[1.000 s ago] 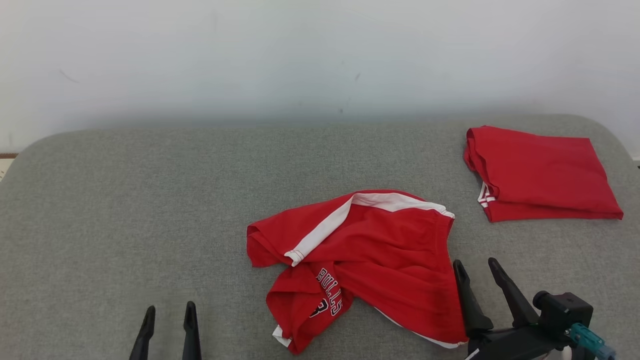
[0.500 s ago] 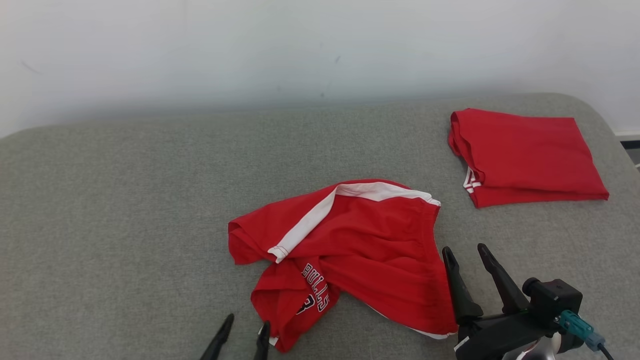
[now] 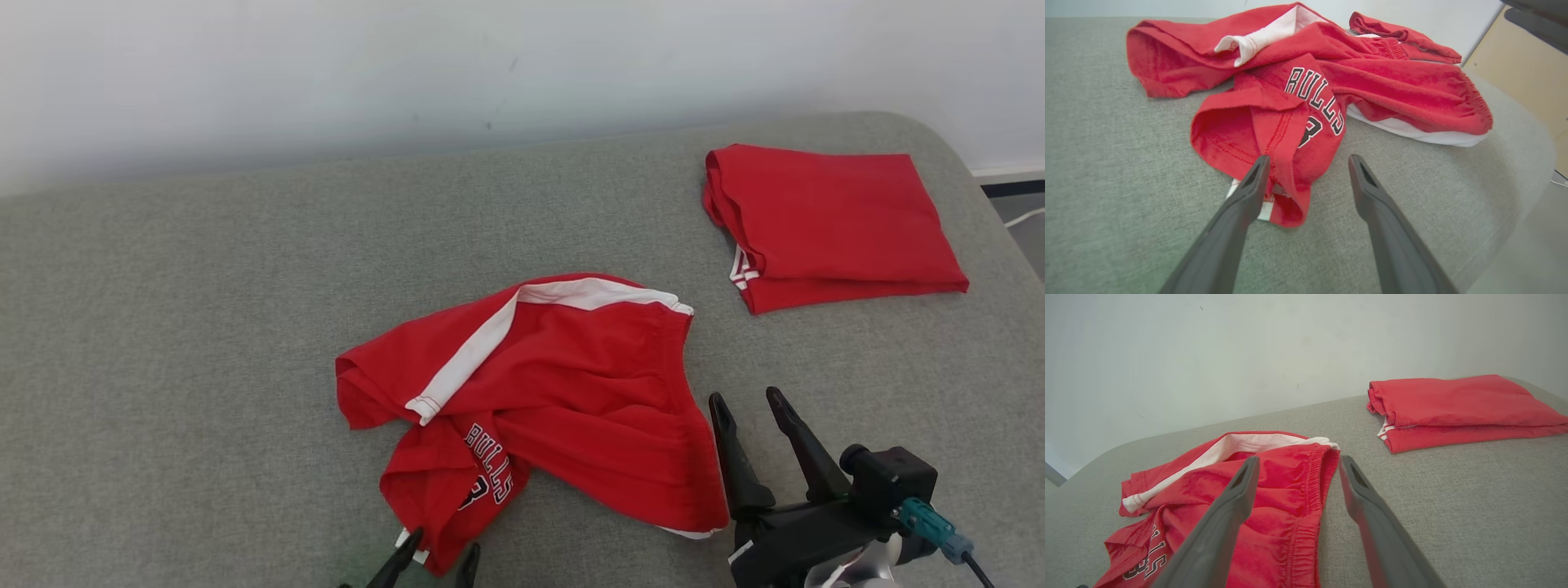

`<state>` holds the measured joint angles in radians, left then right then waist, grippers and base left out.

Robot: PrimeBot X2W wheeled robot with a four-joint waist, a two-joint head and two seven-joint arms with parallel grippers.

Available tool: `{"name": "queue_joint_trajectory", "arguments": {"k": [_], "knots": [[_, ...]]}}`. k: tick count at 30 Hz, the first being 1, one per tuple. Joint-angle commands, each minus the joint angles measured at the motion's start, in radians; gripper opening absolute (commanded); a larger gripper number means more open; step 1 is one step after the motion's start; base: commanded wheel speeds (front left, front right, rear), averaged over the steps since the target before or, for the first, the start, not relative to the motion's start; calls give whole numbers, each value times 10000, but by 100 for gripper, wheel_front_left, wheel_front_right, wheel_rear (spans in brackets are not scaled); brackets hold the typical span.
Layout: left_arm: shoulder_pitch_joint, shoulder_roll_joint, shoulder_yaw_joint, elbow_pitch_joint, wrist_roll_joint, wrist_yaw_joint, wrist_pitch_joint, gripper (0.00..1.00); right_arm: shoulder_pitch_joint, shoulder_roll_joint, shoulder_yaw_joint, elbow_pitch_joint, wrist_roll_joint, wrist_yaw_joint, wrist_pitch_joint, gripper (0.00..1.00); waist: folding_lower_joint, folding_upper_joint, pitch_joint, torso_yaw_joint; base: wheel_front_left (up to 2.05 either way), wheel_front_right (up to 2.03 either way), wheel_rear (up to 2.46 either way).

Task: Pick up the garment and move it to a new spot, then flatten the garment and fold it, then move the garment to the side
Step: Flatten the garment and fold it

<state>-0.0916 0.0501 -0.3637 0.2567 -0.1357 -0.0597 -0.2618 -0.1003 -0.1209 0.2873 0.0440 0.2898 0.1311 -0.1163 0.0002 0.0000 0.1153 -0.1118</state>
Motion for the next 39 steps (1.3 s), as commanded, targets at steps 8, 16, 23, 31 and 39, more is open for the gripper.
{"name": "queue_joint_trajectory", "arguments": {"k": [8, 16, 23, 31, 39], "knots": [[-599, 31, 207, 1116, -291, 3, -37, 87, -166, 27, 96, 138, 3, -8, -95, 100, -2, 0, 83, -283, 0, 0, 0], [-944, 24, 275, 1238, -436, -10, -35, 0, -88, 35, 114, 199, -37, -8, -77, 100, -2, 0, -68, -64, 0, 0, 0], [-257, 269, 802, -54, -591, 252, -35, 0, 111, 5, 172, 400, 173, -8, -117, 100, -2, 0, -535, 706, 0, 0, 0], [773, 840, 576, -2433, -440, 333, 1013, 0, 213, 70, 82, 576, 180, -8, -161, 100, -2, 0, -810, 1287, 0, 0, 0], [1202, 1347, 476, -4606, -361, 331, 2191, 0, 85, 78, 15, 749, 241, -8, -239, 100, -2, 0, -715, 1260, 0, 0, 0]]}}
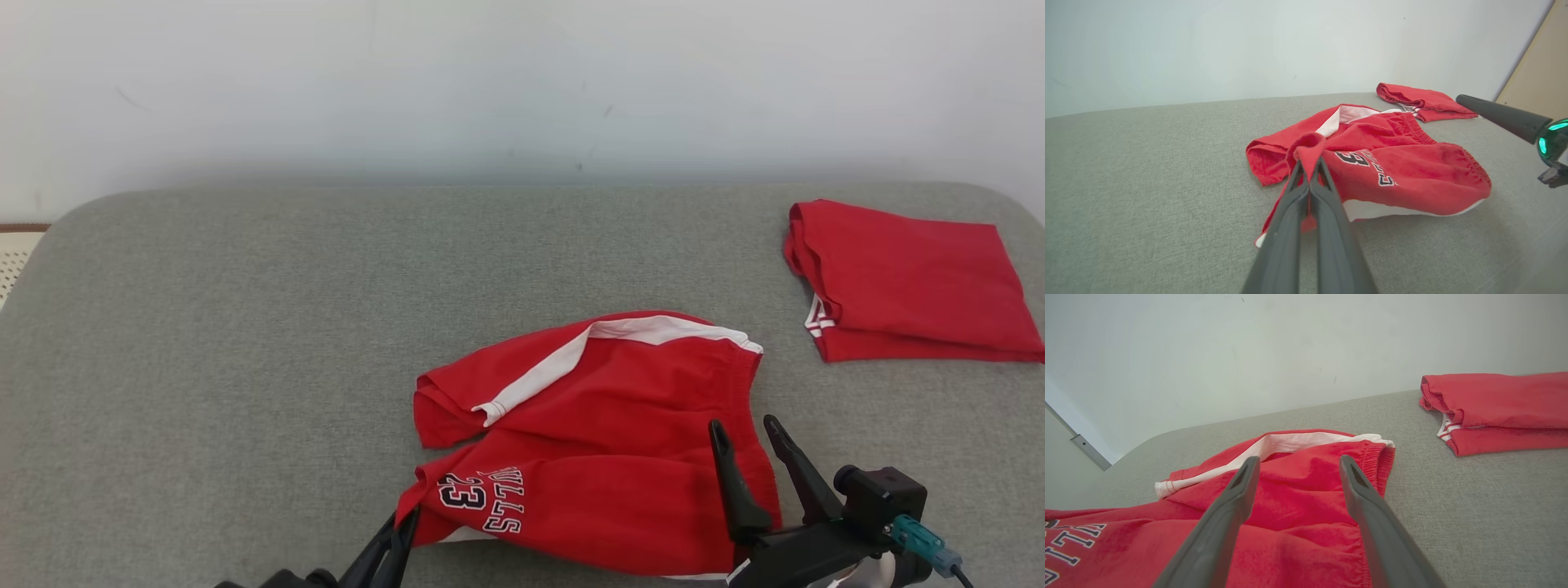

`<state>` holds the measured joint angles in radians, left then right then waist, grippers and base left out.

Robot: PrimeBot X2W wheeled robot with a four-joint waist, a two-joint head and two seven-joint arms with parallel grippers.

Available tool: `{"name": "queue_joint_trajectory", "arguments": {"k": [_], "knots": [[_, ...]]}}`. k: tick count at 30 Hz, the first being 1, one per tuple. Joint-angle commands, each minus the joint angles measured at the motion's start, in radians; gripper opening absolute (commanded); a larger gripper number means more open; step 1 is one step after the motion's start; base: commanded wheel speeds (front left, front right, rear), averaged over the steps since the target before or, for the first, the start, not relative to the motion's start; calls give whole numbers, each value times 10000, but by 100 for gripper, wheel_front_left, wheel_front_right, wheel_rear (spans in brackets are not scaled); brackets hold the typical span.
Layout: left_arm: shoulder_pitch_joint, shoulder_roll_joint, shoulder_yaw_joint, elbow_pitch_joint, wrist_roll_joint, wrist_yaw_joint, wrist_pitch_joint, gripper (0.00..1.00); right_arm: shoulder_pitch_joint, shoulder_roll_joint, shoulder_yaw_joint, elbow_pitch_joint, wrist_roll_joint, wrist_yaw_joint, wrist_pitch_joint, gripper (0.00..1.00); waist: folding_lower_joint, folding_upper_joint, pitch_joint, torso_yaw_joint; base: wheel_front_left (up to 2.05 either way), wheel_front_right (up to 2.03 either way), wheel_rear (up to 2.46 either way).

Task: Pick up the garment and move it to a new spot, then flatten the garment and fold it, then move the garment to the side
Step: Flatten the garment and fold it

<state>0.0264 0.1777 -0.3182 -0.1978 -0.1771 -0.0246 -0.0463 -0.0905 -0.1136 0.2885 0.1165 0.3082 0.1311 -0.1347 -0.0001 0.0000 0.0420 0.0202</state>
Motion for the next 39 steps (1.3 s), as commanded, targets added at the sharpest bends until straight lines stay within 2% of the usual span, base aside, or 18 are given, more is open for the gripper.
{"name": "queue_joint_trajectory", "arguments": {"k": [1, 9, 18, 24, 30, 31, 33, 34, 39], "knots": [[-34, 123, 37, -161, 38, -42, 120, 0, -52, 7, 7, 50, 70, -8, -69, 100, 1, 0, 24, -120, 0, 0, 0], [-821, 461, 284, 246, -283, -352, 326, 0, -260, 17, 12, 265, 100, -10, -127, 100, 1, 0, 138, -647, 0, 0, 0], [-2346, 1025, 489, 2514, -462, -713, -106, 0, -628, 70, 83, 469, 16, -10, -166, 100, 1, 0, 529, -1570, 0, 0, 0], [-3051, 1095, 730, 3995, -743, -778, -637, 0, -784, 84, 77, 553, -21, -8, -248, 100, 1, 0, 844, -2129, 0, 0, 0], [-3614, 1135, 851, 5547, -850, -825, -1267, 0, -859, 109, 51, 621, -49, -8, -295, 100, 1, 0, 1044, -2368, 0, 0, 0], [-3673, 1139, 837, 5743, -813, -813, -1379, 9, -862, 103, 31, 633, -51, -8, -308, 100, 1, 0, 1051, -2367, 0, 0, 0], [-3792, 1121, 831, 6077, -742, -755, -1597, 84, -837, 101, 0, 644, -74, -8, -311, 100, 1, 0, 1040, -2319, 0, 0, 0], [-3827, 1073, 837, 6218, -745, -711, -1696, 100, -822, 104, -12, 653, -92, -8, -302, 100, 1, 0, 1019, -2277, 0, 0, 0], [-3512, 857, 1037, 6256, -903, -477, -2056, 100, -757, 46, -14, 664, -98, -8, -287, 100, 1, 0, 789, -2004, 0, 0, 0]]}}
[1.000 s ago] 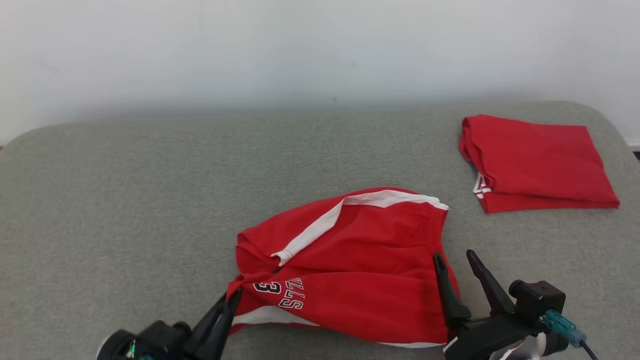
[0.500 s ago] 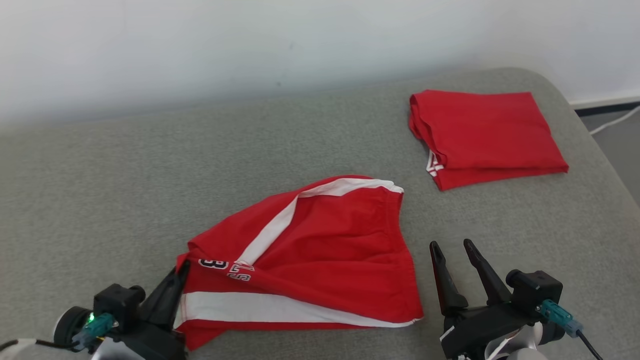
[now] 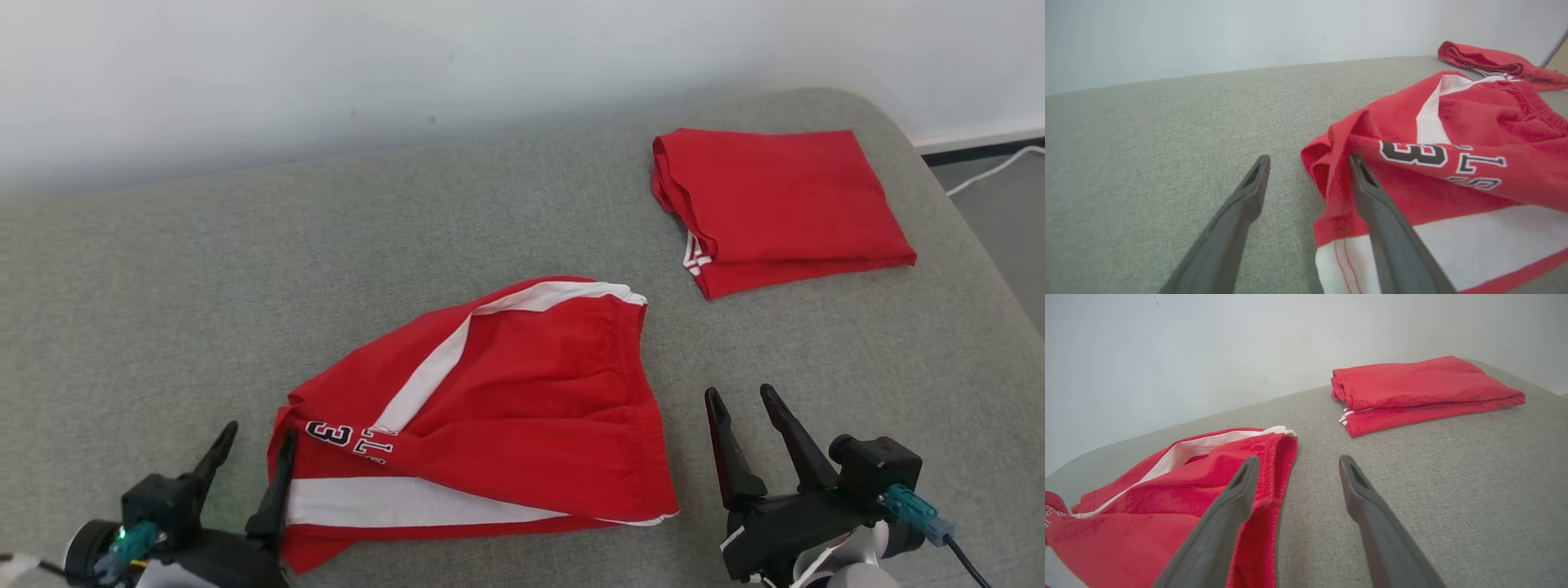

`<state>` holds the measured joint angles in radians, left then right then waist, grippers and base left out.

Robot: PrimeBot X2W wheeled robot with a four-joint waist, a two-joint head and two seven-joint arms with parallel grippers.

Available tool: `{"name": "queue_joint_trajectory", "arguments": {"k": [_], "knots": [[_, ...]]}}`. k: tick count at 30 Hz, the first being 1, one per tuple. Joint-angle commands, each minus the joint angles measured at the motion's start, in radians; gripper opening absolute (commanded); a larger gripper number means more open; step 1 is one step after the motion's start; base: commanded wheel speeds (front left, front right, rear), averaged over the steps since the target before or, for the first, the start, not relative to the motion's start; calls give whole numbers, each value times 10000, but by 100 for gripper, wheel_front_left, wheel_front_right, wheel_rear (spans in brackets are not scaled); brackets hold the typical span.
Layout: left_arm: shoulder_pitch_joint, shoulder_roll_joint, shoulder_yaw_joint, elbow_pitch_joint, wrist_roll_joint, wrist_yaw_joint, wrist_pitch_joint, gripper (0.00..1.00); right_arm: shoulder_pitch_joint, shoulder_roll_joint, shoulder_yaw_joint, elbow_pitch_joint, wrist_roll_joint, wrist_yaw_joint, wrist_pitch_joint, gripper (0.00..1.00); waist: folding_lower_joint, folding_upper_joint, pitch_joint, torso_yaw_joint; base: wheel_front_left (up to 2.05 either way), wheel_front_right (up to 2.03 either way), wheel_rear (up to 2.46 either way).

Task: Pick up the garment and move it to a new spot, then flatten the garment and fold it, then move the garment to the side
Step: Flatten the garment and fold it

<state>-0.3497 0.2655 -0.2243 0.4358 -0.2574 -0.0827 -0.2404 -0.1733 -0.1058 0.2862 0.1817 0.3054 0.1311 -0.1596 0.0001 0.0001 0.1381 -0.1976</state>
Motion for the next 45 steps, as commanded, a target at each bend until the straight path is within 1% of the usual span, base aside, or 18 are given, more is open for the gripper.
{"name": "queue_joint_trajectory", "arguments": {"k": [1, 5, 10, 11, 16, 20, 23, 26, 28, 33, 34, 36, 37, 38, 39, 45], "knots": [[422, -33, 162, -212, -110, 156, -147, 100, 96, -44, -13, -2, -68, -8, -40, 100, -1, -1, -228, 234, 0, 0, 0], [1355, -254, 631, -1509, -289, 559, -255, 100, 231, -114, -133, -103, -53, -10, -20, 100, -1, -1, -396, 487, 0, 0, 0], [2759, -576, 1161, -3426, -121, 1024, -253, 100, 533, -284, -350, -311, -111, -10, 136, 100, -1, -1, -532, 923, 0, 0, 0], [2759, -576, 1161, -3426, -121, 1024, -253, 100, 533, -284, -350, -311, -111, -10, 136, 100, -1, -1, -532, 923, 0, 0, 0], [3718, -942, 1556, -4735, 156, 1384, -255, 100, 1135, -679, -447, -783, -122, -10, 577, 100, -1, -1, -669, 1282, 0, 0, 0], [4111, -1146, 1878, -5351, 277, 1542, -256, 100, 1598, -1001, -175, -1259, 315, -10, 1091, 100, -1, -1, -730, 1412, 0, 0, 0], [4288, -1300, 2120, -5585, 274, 1558, -257, 100, 1830, -1217, 160, -1557, 641, -10, 1546, 100, -1, -1, -753, 1455, 0, 0, 0], [4378, -1412, 2198, -5611, 356, 1460, -257, 100, 1936, -1385, 443, -1632, 925, -8, 1975, 100, -1, -1, -759, 1535, 0, 0, 0], [4382, -1490, 2214, -5590, 384, 1385, -257, 100, 1848, -1377, 509, -1583, 1010, -8, 2111, 100, -1, -1, -766, 1606, 0, 0, 0], [4374, -1662, 2226, -5523, 433, 1272, -256, 100, 1409, -1371, 811, -904, 1034, -8, 2512, 100, -1, -1, -811, 1855, 0, 0, 0], [4369, -1690, 2208, -5519, 459, 1227, -256, 100, 1295, -1310, 821, -743, 1169, -8, 2478, 100, -1, -1, -818, 1913, 0, 0, 0], [4349, -1763, 2187, -5473, 504, 1162, -256, 100, 1024, -1345, 948, -166, 1065, -10, 2383, 100, -1, -1, -822, 2079, 0, 0, 0], [4350, -1788, 2192, -5473, 525, 1136, -256, 100, 932, -1332, 1006, 26, 1102, -8, 2364, 96, -1, -1, -818, 2122, 0, 0, 0], [4350, -1817, 2183, -5465, 541, 1111, -256, 100, 821, -1319, 1008, 213, 1128, -10, 2278, 38, -1, -1, -811, 2168, 0, 0, 0], [4366, -1838, 2190, -5445, 556, 1119, -256, 100, 688, -1346, 1069, 348, 1080, -8, 2201, 0, -1, -1, -806, 2200, 0, 0, 0], [4330, -1936, 2244, -5400, 597, 1025, -257, 100, -128, -1253, 1065, 868, 990, -8, 1590, 0, -1, -1, -759, 2313, 0, 0, 0]]}}
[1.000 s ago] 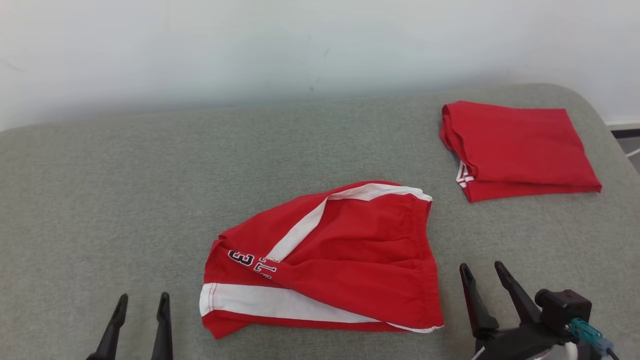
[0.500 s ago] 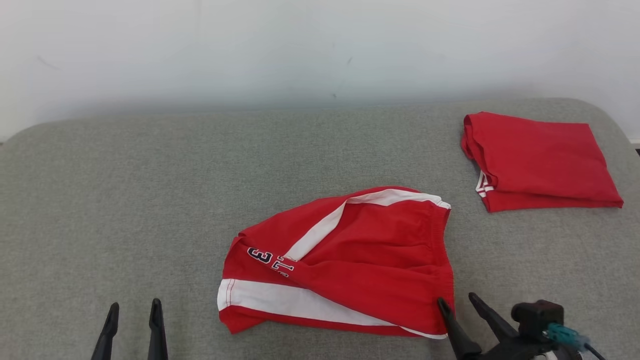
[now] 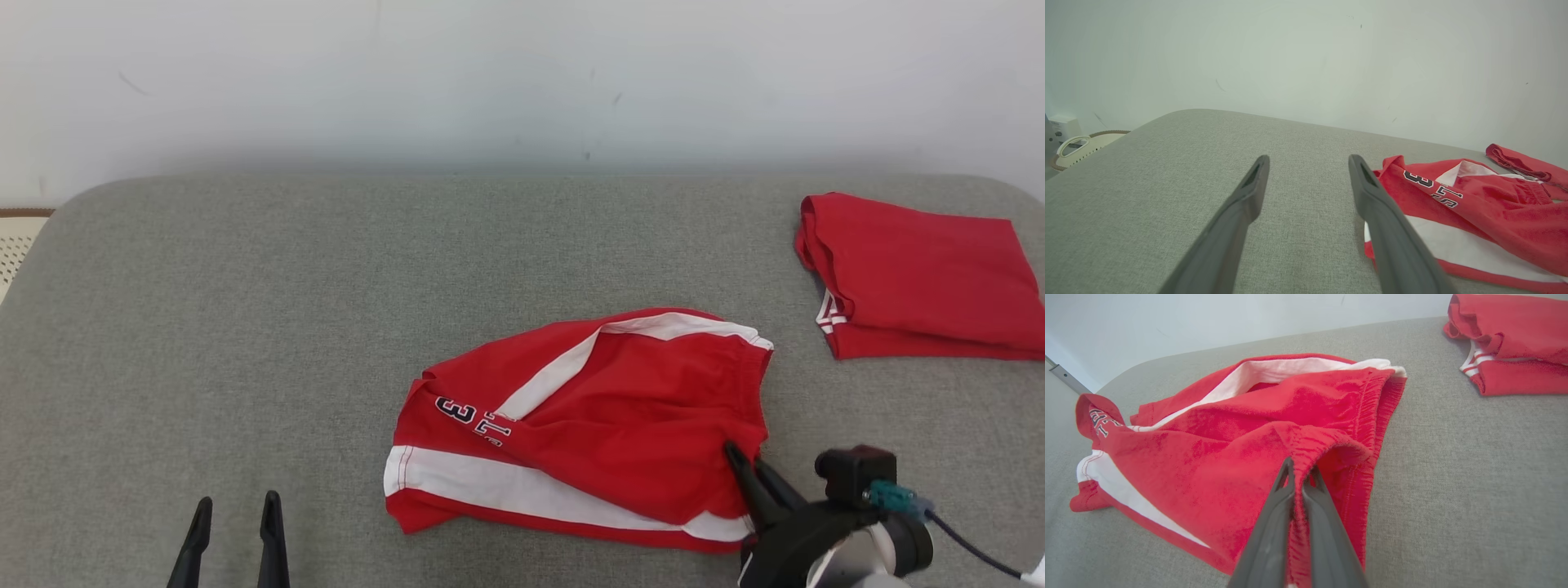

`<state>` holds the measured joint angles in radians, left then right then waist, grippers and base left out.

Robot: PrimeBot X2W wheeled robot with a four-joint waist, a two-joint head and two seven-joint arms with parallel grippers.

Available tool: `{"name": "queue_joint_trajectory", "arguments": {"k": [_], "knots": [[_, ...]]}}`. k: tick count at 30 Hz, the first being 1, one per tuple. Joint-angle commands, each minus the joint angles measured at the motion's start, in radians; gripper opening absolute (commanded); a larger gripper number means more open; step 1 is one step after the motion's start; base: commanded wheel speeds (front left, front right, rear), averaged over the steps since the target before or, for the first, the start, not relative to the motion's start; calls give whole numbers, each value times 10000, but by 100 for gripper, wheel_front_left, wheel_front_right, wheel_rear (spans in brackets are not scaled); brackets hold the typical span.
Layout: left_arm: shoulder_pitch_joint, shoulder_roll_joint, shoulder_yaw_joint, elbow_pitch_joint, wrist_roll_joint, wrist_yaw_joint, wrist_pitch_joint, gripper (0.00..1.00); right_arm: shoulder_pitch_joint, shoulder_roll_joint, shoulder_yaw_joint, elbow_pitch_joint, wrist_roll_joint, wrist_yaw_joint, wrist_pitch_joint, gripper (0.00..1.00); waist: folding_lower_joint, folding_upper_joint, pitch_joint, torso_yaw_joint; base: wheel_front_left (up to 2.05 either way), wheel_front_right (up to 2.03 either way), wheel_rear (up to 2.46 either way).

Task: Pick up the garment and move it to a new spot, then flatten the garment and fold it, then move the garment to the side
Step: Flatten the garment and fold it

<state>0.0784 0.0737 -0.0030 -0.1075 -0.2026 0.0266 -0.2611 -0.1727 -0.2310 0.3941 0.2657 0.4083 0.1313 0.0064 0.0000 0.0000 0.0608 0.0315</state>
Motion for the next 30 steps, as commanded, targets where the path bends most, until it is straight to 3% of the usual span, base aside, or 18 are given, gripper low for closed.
{"name": "queue_joint_trajectory", "arguments": {"k": [1, 14, 15, 16, 17, 23, 30], "knots": [[19, -31, 20, 56, 62, -69, -50, 100, -311, 41, -26, 121, -32, -10, -100, 0, 0, 0, 21, 43, 0, 0, 0], [-135, -163, -113, 297, 127, -211, -50, 100, -2093, 226, 99, 2939, 24, -10, -679, 0, 0, 0, 51, 284, 0, 0, 0], [-119, -171, -109, 303, 126, -205, -50, 100, -2147, 248, 108, 3133, -4, -10, -799, 29, 0, 0, 43, 276, 0, 0, 0], [-100, -174, -88, 304, 121, -190, -48, 100, -2202, 257, 135, 3277, -32, -12, -920, 95, 0, 0, 32, 254, 0, 0, 0], [-83, -181, -79, 303, 115, -174, -48, 100, -2219, 280, 157, 3402, -17, -10, -1024, 100, 0, 0, 26, 225, 0, 0, 0], [-47, -205, -14, 311, 104, -121, -47, 100, -1947, 152, 281, 3363, 242, -10, -1556, 100, 0, 0, -24, -45, 0, 0, 0], [40, -215, 63, 177, 58, -76, -44, 100, -1191, -58, -126, 2182, 37, -10, -1818, 100, 0, 0, -32, -397, 0, 0, 0]]}}
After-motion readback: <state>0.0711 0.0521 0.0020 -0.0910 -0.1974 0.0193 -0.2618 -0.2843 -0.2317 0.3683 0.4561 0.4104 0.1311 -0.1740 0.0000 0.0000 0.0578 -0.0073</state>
